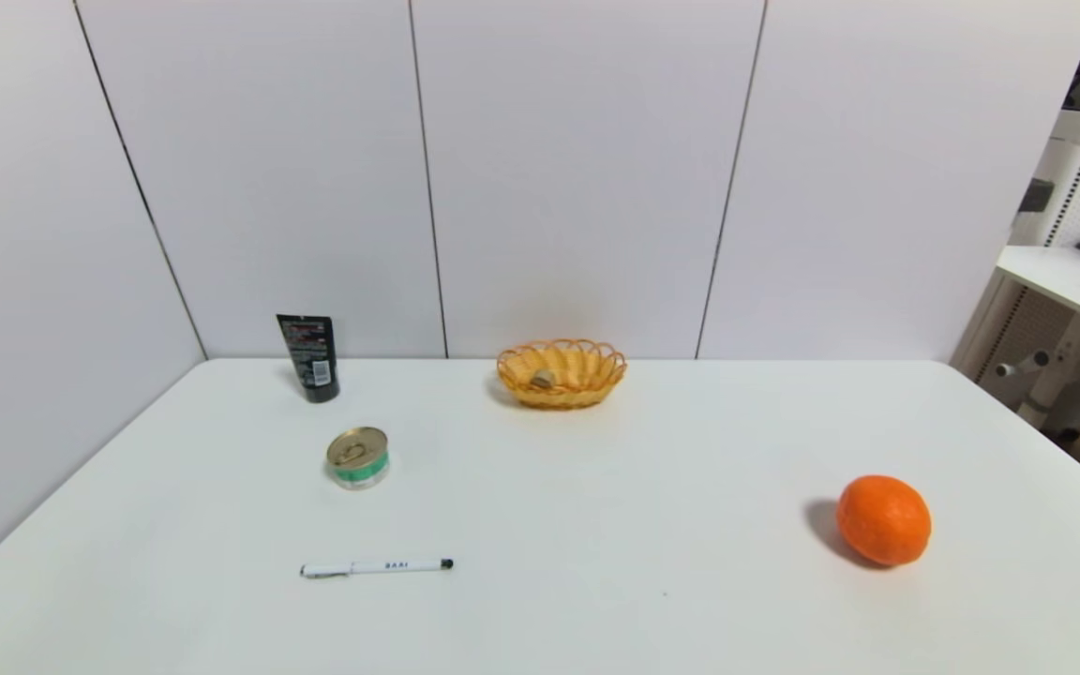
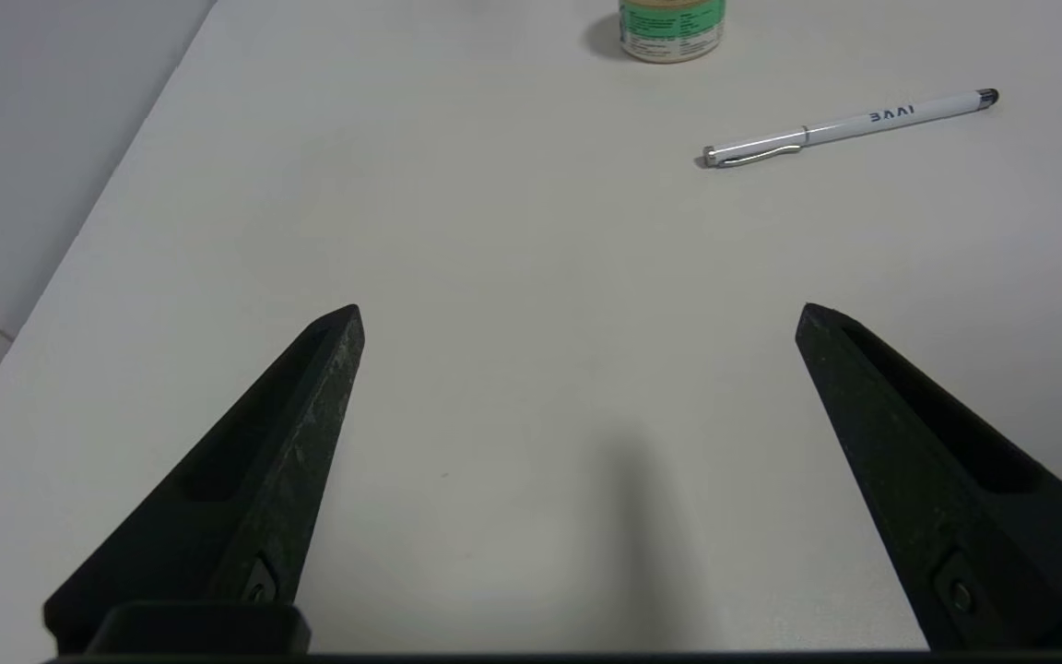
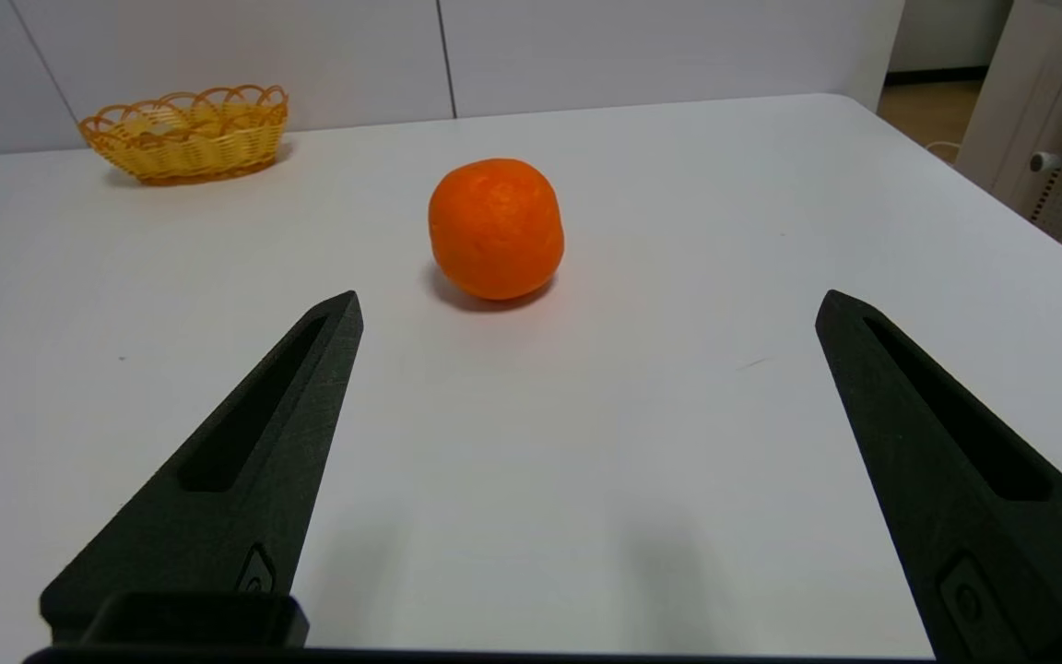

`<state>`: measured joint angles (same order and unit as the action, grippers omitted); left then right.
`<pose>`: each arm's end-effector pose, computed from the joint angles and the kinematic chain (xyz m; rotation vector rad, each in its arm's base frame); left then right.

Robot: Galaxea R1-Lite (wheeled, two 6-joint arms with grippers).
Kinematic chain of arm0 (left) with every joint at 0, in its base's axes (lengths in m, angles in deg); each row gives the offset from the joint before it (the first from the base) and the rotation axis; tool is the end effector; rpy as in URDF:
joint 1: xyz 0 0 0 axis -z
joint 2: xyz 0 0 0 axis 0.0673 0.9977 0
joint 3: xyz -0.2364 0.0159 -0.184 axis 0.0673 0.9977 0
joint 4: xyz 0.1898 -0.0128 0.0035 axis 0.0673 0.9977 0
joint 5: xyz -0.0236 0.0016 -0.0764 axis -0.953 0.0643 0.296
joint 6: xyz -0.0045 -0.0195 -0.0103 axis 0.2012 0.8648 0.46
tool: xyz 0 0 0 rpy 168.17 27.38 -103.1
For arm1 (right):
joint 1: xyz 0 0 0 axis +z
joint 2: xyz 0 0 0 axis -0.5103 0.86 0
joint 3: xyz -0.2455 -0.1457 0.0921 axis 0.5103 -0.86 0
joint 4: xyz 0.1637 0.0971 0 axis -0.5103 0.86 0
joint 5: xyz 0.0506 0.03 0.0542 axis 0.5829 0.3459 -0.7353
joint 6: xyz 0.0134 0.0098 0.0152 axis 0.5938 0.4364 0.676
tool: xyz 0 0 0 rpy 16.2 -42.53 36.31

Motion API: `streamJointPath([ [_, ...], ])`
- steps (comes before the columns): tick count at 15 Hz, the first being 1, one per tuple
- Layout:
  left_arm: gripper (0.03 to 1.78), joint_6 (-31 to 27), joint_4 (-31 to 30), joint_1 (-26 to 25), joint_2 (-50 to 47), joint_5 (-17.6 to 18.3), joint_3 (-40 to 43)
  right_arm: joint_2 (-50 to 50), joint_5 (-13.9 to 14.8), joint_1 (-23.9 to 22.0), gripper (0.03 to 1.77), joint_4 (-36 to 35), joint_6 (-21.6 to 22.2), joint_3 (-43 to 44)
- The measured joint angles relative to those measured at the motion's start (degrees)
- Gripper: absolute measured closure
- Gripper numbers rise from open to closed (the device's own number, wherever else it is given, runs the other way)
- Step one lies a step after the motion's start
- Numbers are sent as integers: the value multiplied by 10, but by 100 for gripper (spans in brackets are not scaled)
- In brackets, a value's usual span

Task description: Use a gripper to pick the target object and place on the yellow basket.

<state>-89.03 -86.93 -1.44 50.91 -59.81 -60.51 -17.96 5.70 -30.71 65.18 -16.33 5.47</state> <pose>-0.0045 -0.0005 0.0841 0.1178 0.1826 -0.0772 -0.0229 -0.0007 0.0769 0.0644 -0.0169 -0.0271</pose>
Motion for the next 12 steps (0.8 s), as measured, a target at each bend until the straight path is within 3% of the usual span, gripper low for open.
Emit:
streamJointPath([
  [5,12,50,7,-17,-103,-5,3,0,0,0,10,0,0,0],
  [12,12,61,6,-18,-131,-6,4,0,0,0,10,0,0,0],
])
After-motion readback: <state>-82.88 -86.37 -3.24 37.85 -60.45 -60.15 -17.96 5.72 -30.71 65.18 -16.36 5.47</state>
